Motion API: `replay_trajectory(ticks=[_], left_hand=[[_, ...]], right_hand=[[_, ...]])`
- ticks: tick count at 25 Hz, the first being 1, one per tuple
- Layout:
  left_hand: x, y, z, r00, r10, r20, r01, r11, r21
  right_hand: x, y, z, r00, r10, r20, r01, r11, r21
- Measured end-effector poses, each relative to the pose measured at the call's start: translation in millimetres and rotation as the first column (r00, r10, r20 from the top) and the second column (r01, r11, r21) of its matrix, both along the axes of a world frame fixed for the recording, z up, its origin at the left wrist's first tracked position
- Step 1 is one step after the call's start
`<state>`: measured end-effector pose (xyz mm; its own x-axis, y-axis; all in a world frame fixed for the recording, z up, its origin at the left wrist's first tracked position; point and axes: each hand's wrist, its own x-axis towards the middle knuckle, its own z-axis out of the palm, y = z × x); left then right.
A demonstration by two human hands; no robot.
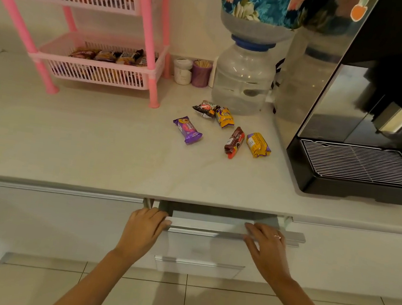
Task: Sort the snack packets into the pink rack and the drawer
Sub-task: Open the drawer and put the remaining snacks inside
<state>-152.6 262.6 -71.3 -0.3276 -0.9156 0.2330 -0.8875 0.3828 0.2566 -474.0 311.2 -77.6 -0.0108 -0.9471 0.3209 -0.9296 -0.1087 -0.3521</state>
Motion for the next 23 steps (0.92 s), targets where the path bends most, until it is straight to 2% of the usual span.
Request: replay_trajectory(ticks=[4, 8, 11, 15, 19, 23], left_hand=[[13, 16, -2, 0.993, -0.065, -0.094, 0.071, 0.995, 0.068], [29, 41, 1, 0.974, -0.098, -0.207, 0.137, 0.973, 0.184], [38, 68, 1, 0.964, -0.132, -0.233, 0.190, 0.950, 0.247], [44, 99, -5, 0.943, -0.177, -0.281, 0.245, 0.943, 0.227], [48, 105, 2, 0.943, -0.229, -0.240, 0.283, 0.932, 0.227], [56, 67, 21, 0.943, -0.150, -0.297, 0.177, 0.982, 0.064]], right_hand=[[0, 19, -1, 0.997, -0.022, 0.068, 0.022, 1.000, 0.000], [11, 53, 1, 0.998, -0.044, 0.052, 0.045, 0.999, -0.018], [17, 83, -2, 0.995, -0.069, 0.075, 0.071, 0.997, -0.025], [20, 117, -10, 0.993, -0.088, 0.077, 0.089, 0.996, -0.011], [20, 126, -3, 0.994, -0.084, 0.064, 0.081, 0.996, 0.044], [15, 90, 20, 0.981, -0.133, 0.144, 0.125, 0.990, 0.066]])
